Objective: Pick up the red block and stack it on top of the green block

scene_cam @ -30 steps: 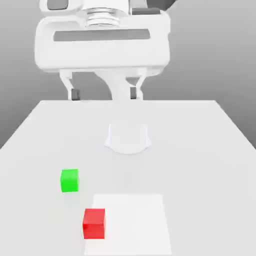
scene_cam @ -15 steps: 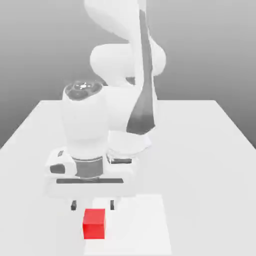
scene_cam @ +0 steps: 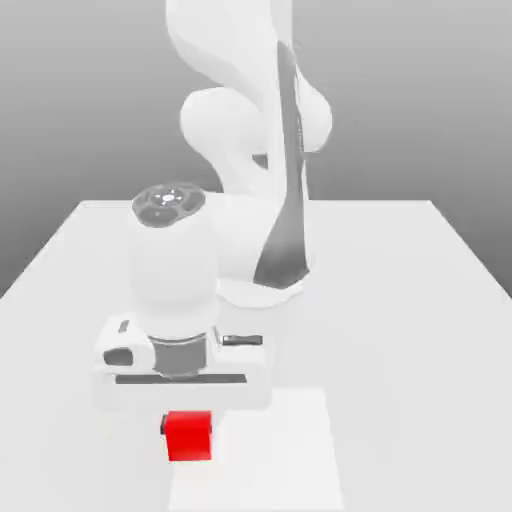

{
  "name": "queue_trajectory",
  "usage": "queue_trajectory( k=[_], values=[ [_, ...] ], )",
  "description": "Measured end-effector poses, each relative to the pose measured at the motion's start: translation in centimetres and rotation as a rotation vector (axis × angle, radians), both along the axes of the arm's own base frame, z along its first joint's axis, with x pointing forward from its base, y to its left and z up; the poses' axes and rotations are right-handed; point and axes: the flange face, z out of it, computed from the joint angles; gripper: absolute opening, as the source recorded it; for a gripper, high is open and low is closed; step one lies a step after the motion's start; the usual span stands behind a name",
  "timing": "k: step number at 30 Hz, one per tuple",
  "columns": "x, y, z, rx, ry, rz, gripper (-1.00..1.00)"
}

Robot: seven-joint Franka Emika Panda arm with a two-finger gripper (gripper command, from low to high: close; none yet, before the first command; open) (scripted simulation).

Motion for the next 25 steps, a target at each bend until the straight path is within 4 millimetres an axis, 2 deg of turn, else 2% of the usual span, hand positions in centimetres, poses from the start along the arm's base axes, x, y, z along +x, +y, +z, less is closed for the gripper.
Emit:
queue_trajectory(
  k=[2,5,10,13,15,22,23,25],
  values=[
    [-2.4,-3.0,1.2,-0.004,0.001,-0.114,-1.0],
    [-6.4,-6.1,2.5,-0.007,0.003,-0.277,-1.0],
    [-13.1,-8.5,3.7,-0.005,0.002,-0.52,-1.0],
    [-16.8,-9.2,3.7,0.0,-0.001,-0.662,-1.0],
    [-17.5,-9.3,2.8,0.005,-0.002,-0.691,-1.0],
    [-17.8,-9.3,-2.3,0.004,-0.002,-0.701,-1.0],
    [-17.8,-9.3,-2.7,0.002,-0.002,-0.701,1.0],
    [-17.8,-9.2,-2.7,0.002,-0.002,-0.699,1.0]
  ],
)
